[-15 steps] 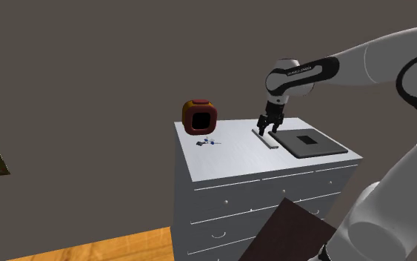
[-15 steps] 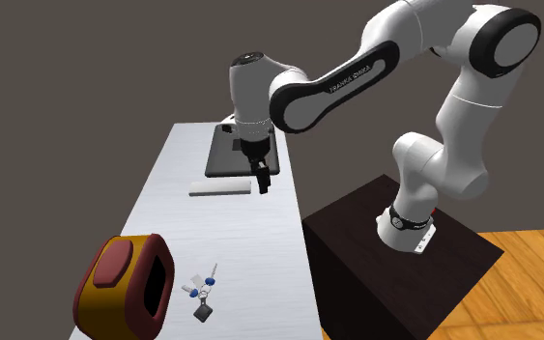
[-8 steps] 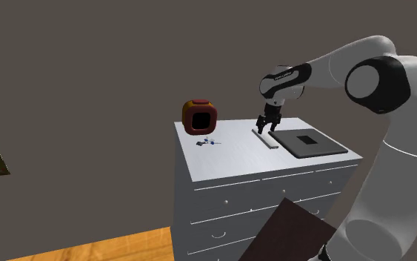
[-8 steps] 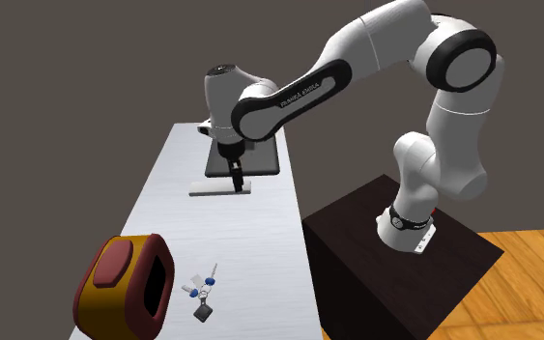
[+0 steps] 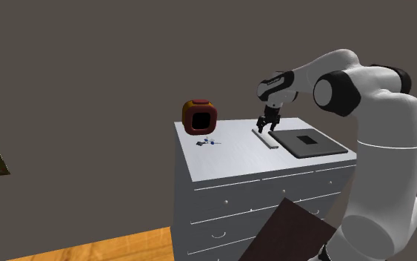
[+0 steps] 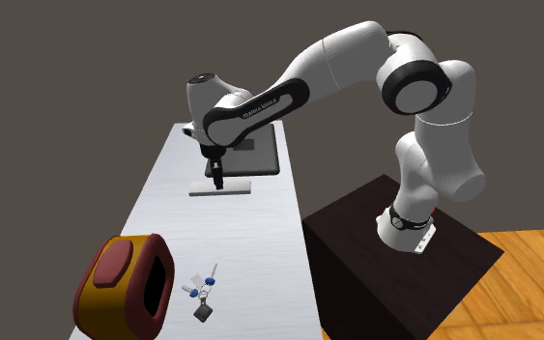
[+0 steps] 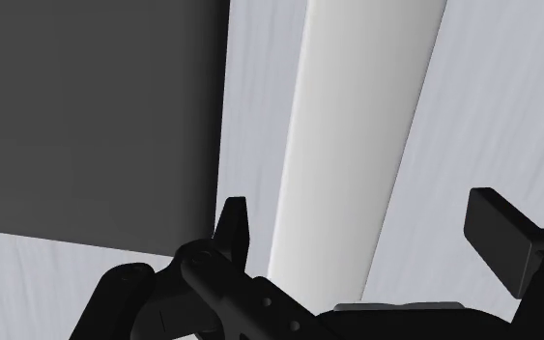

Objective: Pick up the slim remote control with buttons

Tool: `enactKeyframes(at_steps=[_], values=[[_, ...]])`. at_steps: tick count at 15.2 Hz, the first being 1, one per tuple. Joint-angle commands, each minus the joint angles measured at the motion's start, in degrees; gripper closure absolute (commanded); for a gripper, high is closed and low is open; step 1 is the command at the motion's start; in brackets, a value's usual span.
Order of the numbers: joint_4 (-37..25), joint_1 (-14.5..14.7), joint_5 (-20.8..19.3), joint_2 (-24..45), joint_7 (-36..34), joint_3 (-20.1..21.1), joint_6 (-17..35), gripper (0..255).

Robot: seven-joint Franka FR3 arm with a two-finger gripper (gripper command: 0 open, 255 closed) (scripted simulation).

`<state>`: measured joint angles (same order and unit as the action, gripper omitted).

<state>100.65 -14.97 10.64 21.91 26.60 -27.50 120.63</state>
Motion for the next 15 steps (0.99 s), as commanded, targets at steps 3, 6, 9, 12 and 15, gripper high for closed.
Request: enactKeyframes(at_steps=[3,6,9,12,15], values=[[0.2,-0.6,1.2,2.2,0.7,0.5,2.3,0],[1.2,-0.9,2.0,3.5,1.2,0.9,4.4,0],[1.0,-1.0,2.0,3.6,1.2,0.9,4.3,255],[0.9,-1.0,2.0,3.6,1.3,0.9,4.3,255],[0.9,-1.0,2.0,3.7,1.2,0.9,4.3,255]])
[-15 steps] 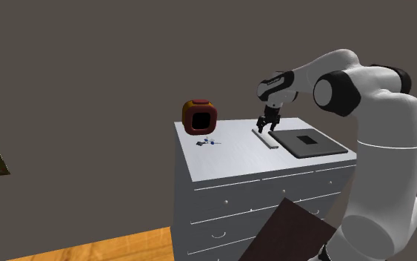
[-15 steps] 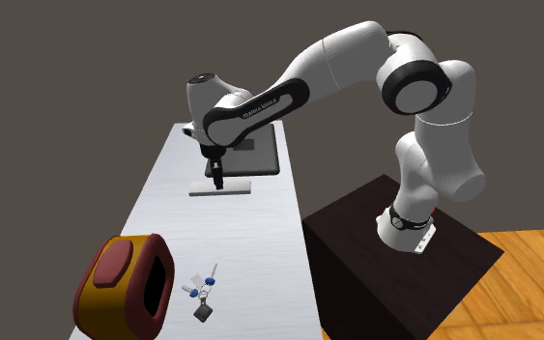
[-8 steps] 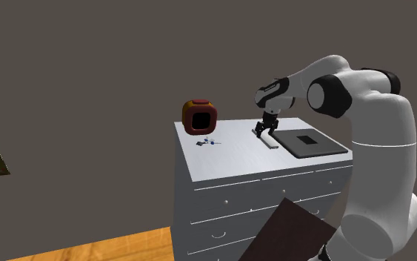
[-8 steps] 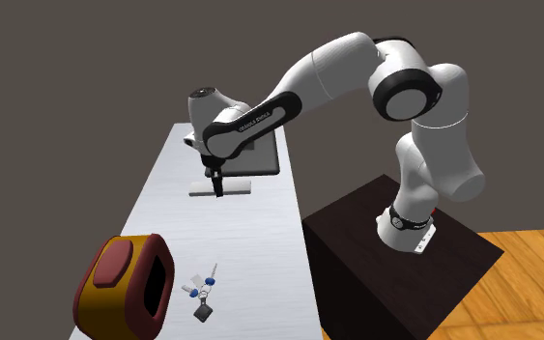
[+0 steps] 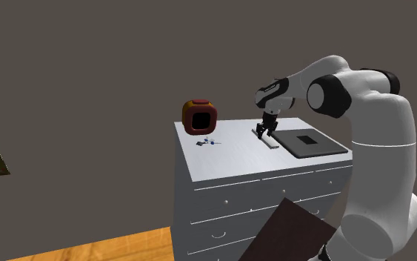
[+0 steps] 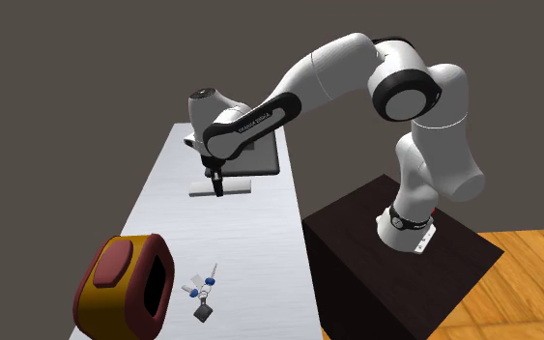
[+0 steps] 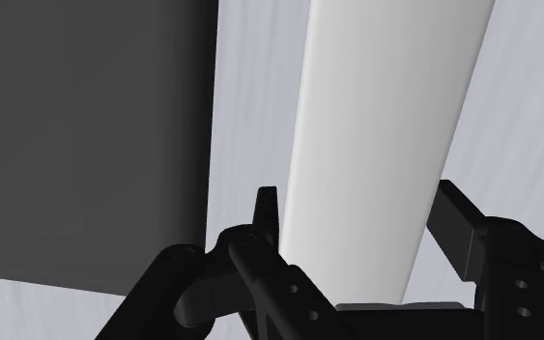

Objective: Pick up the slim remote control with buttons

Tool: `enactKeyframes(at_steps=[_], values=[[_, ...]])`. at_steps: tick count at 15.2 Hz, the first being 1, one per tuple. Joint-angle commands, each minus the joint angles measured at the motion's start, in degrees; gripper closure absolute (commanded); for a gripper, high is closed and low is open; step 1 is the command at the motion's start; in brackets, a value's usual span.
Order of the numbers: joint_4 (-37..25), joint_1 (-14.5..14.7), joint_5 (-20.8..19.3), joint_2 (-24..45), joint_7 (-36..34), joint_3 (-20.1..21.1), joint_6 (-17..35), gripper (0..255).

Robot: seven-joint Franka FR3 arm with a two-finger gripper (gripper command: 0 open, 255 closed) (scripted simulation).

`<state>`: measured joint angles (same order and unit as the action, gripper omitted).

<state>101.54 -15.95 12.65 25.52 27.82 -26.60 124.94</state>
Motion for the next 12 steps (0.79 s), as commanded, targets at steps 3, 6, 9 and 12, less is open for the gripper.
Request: enactKeyframes(at_steps=[3,6,9,12], values=[[0.3,0.1,0.0,-0.1,0.0,0.0,0.1,255],[-0.5,0.3,-0.7,-1.2,-0.4,-0.3,-1.7,255],[-1.5,0.5,-1.3,-2.2,-0.8,-0.7,-3.6,255],[-2.5,0.7,-1.9,-3.2,-1.1,-0.9,-5.5,255]])
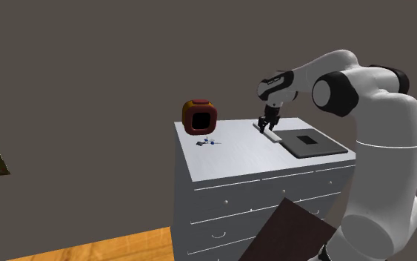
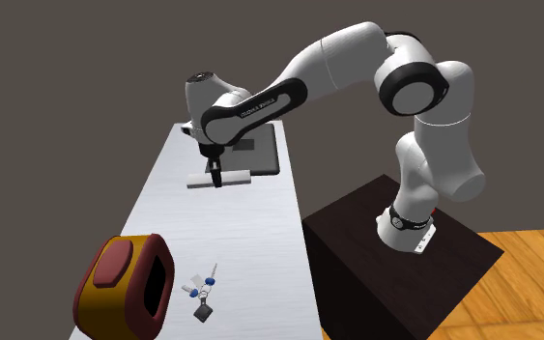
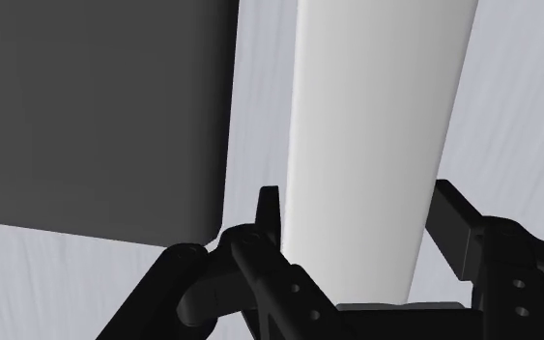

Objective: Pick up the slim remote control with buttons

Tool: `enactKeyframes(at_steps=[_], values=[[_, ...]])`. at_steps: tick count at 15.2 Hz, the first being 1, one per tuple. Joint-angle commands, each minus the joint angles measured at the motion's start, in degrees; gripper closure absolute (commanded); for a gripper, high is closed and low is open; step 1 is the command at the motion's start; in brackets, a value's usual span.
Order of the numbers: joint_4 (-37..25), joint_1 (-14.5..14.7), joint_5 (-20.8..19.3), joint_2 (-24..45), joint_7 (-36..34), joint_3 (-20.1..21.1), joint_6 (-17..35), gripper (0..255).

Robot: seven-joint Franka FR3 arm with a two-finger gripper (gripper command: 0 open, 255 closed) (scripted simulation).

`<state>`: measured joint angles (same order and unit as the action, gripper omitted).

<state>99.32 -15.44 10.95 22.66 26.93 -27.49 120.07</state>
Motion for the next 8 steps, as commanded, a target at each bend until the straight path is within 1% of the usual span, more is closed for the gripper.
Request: enactKeyframes(at_steps=[1,6,8], values=[[-0.7,0.2,-0.4,-0.6,-0.4,-0.1,-1.2,255],[-2.8,0.4,-1.2,-2.0,-0.9,-0.5,-4.5,255],[-2.8,0.4,-1.3,-2.0,-0.9,-0.5,-4.6,255]])
